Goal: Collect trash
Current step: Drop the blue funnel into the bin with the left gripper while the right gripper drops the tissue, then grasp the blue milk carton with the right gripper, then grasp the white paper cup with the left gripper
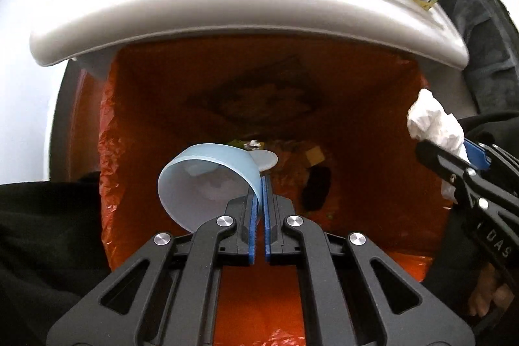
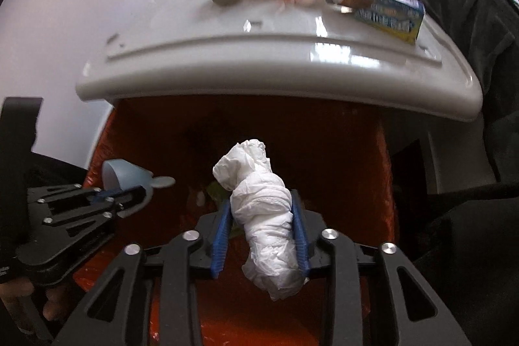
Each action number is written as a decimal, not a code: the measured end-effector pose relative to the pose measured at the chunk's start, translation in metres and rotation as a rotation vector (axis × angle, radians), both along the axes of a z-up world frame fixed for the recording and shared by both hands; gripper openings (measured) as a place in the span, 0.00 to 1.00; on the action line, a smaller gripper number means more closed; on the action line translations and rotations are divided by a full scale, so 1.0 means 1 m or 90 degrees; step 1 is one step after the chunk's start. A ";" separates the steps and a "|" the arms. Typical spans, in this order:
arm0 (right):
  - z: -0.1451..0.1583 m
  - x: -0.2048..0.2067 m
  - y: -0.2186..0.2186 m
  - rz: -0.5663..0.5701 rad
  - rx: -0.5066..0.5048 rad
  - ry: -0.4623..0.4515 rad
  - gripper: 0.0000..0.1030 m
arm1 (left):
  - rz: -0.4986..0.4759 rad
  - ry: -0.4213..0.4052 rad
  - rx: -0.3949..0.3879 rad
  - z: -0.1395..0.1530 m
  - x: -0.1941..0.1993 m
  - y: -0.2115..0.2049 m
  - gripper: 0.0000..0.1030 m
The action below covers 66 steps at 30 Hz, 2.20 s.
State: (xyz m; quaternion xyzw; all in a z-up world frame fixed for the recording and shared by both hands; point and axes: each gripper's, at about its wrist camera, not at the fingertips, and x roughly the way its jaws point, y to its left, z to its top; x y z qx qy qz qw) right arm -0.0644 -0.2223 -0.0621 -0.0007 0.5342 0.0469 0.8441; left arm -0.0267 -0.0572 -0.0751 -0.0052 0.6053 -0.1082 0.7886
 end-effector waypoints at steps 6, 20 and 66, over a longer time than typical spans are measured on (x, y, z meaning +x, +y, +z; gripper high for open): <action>-0.007 0.000 -0.006 -0.023 -0.020 0.010 0.57 | 0.033 -0.001 0.019 -0.001 0.003 0.005 0.57; 0.051 0.044 -0.078 -0.082 0.074 -0.078 0.58 | 0.007 -0.068 0.032 0.043 0.011 -0.008 0.59; 0.064 0.149 -0.108 -0.015 0.103 -0.019 0.54 | -0.004 -0.223 0.000 0.074 0.042 -0.015 0.70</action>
